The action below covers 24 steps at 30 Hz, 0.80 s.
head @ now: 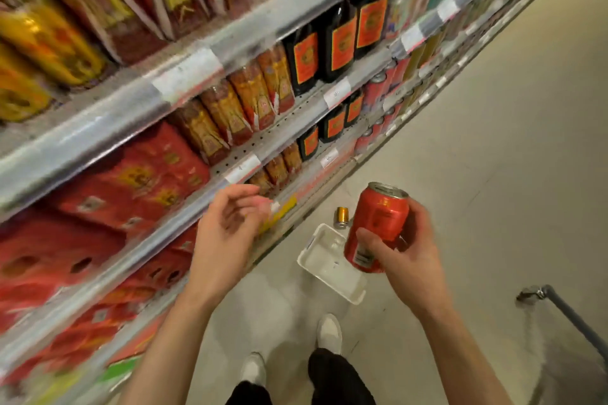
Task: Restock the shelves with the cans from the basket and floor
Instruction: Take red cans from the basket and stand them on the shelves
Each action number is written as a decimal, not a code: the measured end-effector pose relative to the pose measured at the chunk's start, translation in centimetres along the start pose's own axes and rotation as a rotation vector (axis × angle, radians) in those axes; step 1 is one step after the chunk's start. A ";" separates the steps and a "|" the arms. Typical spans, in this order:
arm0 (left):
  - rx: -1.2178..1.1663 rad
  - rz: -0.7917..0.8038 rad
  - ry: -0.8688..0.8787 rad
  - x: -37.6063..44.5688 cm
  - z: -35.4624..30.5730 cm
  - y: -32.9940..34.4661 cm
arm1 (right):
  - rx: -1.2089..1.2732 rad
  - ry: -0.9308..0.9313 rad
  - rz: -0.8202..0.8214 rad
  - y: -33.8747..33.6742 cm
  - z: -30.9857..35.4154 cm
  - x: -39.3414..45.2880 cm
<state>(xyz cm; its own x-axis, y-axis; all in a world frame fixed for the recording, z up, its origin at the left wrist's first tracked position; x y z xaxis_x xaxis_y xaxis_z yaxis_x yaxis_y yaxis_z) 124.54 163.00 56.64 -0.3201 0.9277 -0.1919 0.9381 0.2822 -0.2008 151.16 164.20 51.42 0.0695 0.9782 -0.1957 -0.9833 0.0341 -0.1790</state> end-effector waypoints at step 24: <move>-0.022 -0.475 0.479 -21.9 -9.7 -35.8 | 0.100 -0.499 0.345 23.4 22.6 -21.4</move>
<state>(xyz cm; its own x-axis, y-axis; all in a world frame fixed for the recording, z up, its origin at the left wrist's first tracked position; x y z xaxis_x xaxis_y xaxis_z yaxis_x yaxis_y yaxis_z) 99.26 134.99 77.32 -0.6096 0.7060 0.3605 0.7139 0.6866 -0.1374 122.82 148.66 73.18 -0.3193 0.9133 0.2528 -0.9477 -0.3065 -0.0894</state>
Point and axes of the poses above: each hand's wrist, its own x-axis towards the middle knuckle, its own y-axis out of the palm, z = x × y, the point moved 3 cm from there along x, towards the middle knuckle, and after that the axes turned 3 degrees about -y, right-handed, at the moved point
